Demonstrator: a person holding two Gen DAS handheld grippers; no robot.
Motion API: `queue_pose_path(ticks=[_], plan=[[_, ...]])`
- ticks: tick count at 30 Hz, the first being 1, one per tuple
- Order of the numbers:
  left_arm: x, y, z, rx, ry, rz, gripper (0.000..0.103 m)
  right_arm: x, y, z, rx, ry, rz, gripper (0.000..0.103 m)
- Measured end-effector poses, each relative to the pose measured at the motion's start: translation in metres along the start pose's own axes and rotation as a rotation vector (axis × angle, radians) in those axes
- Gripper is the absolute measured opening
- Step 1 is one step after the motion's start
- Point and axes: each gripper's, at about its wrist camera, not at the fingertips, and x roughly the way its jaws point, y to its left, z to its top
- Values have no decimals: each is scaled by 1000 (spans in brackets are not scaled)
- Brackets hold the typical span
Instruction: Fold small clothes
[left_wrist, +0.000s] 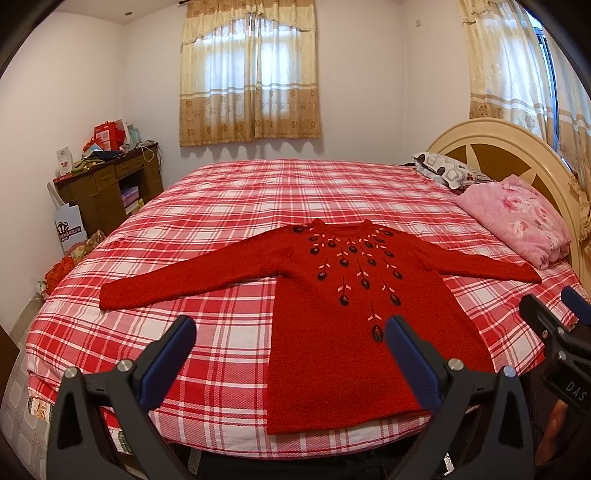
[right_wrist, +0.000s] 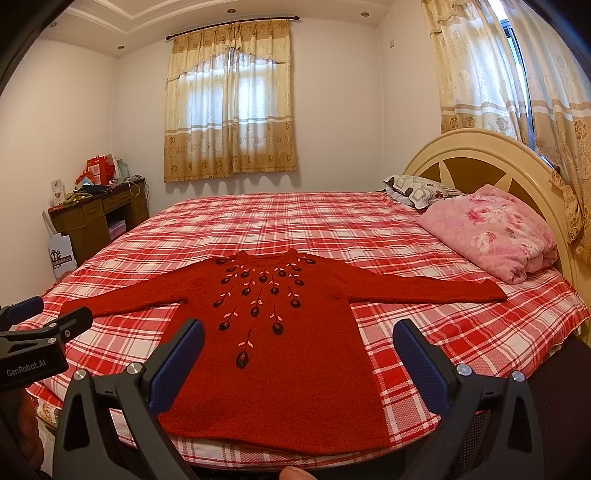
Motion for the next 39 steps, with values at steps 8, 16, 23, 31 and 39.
queue_pose_path(ticks=[8,16,23,31,39], plan=[[1,0,0,-3,1,-4,103,-1,1,0,2,1,2,102],[1,0,0,-2,2,-4,103,-1,0,0,2,4,3,102],[1,1,0,-6,2,-5,103,0,0,0,2,5,5,102],[1,1,-1,-7,4,-4,103,2,-1,-1,0,13,12,102],[4,2,-5,-8,9,-5,103,5,0,-3,-9,24,23,102]])
